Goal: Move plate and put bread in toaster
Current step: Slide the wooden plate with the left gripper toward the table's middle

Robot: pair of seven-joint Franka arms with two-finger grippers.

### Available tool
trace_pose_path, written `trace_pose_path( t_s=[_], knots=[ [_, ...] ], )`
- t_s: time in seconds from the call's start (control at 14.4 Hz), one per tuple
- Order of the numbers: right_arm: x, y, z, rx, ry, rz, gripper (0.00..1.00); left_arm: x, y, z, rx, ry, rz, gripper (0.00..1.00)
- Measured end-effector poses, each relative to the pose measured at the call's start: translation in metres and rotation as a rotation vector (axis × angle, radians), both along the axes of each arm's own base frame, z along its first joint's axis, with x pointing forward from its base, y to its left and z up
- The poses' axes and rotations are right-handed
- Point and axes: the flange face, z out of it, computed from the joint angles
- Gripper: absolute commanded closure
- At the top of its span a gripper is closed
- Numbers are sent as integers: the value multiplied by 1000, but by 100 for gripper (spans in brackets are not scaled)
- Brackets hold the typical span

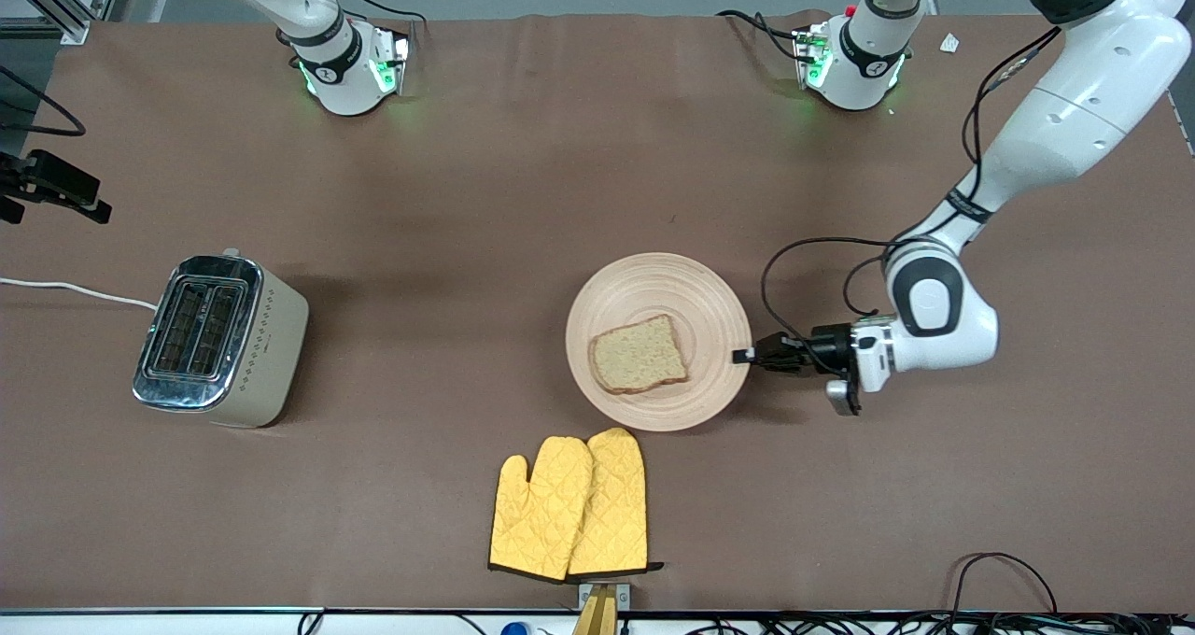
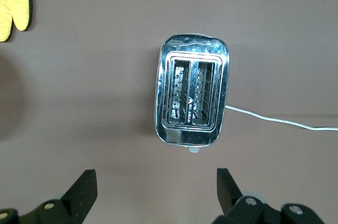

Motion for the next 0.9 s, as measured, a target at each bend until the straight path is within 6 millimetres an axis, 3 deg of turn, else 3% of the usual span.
trace_pose_path(
  t_s=[0.21, 0.35, 0.55, 0.9],
  knots=[
    [-1, 0, -1, 0, 6, 0, 0, -15, -49, -2, -15, 33, 10, 100],
    [-2, 0, -2, 2, 20, 0, 0, -24, -70, -6, -8, 43, 3, 100],
    [-5, 0, -4, 4, 44, 0, 0, -36, -89, -18, 2, 60, -26, 100],
    [-5, -2, -4, 4, 47, -3, 0, -48, -101, -39, 35, 80, -55, 100]
  ],
)
